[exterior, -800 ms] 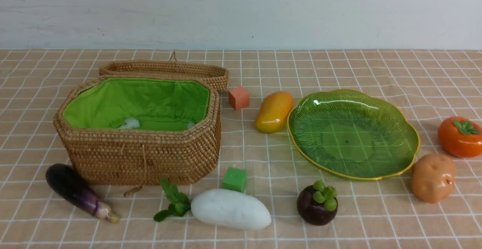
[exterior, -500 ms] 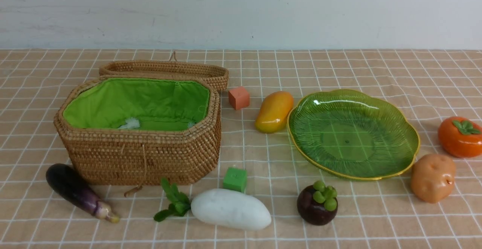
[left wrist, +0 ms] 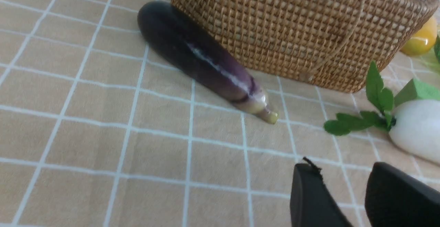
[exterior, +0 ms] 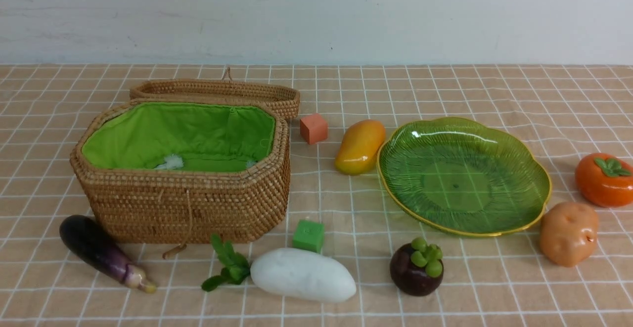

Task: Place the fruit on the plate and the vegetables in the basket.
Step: Use the left arm to grab an eggplant and put it into the left basket

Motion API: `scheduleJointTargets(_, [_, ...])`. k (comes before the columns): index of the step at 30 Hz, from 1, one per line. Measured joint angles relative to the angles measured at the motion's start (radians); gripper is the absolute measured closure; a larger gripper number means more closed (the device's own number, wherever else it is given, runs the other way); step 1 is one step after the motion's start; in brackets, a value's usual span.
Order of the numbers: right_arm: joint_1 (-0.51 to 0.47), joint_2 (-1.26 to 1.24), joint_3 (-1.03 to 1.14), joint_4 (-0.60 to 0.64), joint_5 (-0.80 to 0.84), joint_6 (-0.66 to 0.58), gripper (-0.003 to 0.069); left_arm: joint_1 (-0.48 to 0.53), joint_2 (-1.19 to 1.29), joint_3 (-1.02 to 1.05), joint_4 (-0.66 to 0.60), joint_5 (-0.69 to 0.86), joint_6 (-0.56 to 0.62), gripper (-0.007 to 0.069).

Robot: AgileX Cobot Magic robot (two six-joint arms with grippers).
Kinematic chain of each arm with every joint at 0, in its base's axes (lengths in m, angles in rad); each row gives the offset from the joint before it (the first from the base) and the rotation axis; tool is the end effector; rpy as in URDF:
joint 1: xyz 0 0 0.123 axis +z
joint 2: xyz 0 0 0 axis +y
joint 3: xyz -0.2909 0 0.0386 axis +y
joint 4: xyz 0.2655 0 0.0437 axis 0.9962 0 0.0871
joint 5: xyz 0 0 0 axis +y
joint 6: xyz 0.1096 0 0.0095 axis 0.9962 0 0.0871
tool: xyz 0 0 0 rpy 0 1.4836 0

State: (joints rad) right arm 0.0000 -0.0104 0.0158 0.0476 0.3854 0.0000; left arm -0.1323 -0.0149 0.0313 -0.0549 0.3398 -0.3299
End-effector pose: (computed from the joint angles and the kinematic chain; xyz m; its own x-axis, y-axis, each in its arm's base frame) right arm 0.0794 0.0020 0.1679 -0.2990 0.0441 -0.9532 -0.0039 0.9989 0.0474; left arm 0.0798 -0.0127 0.1673 -0.2997 -0.3358 -0.8930 0.0407 0.9307 -0.3636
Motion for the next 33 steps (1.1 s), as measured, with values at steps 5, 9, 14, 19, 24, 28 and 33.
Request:
scheduleJointTargets(5, [0.0, 0.0, 0.0, 0.0, 0.0, 0.0, 0.0417, 0.0, 0.0, 0.0, -0.204, -0.139, -0.158, 0.0386])
scheduleJointTargets(9, [0.0, 0.0, 0.0, 0.0, 0.0, 0.0, 0.0417, 0.0, 0.0, 0.0, -0.301, -0.227, -0.227, 0.0386])
scheduleJointTargets(14, [0.0, 0.0, 0.0, 0.0, 0.0, 0.0, 0.0417, 0.001, 0.0, -0.024, -0.343, -0.236, -0.25, 0.0456])
scheduleJointTargets(19, [0.0, 0.0, 0.001, 0.004, -0.01, 0.0, 0.0417, 0.001, 0.083, -0.199, -0.335, 0.031, -0.18, 0.0638])
scheduleJointTargets(24, [0.0, 0.0, 0.01, 0.238, -0.075, 0.153, 0.0417, 0.001, 0.315, -0.406, -0.325, 0.365, -0.03, 0.0638])
scheduleJointTargets(28, [0.0, 0.0, 0.01, 0.399, -0.161, 0.221, 0.0417, 0.001, 0.467, -0.498, -0.321, 0.518, 0.059, 0.0638])
scheduleJointTargets(33, [0.002, 0.0, -0.004, 0.519, -0.157, 0.233, 0.0435, 0.001, 0.607, -0.526, -0.308, 0.54, 0.138, 0.0638])
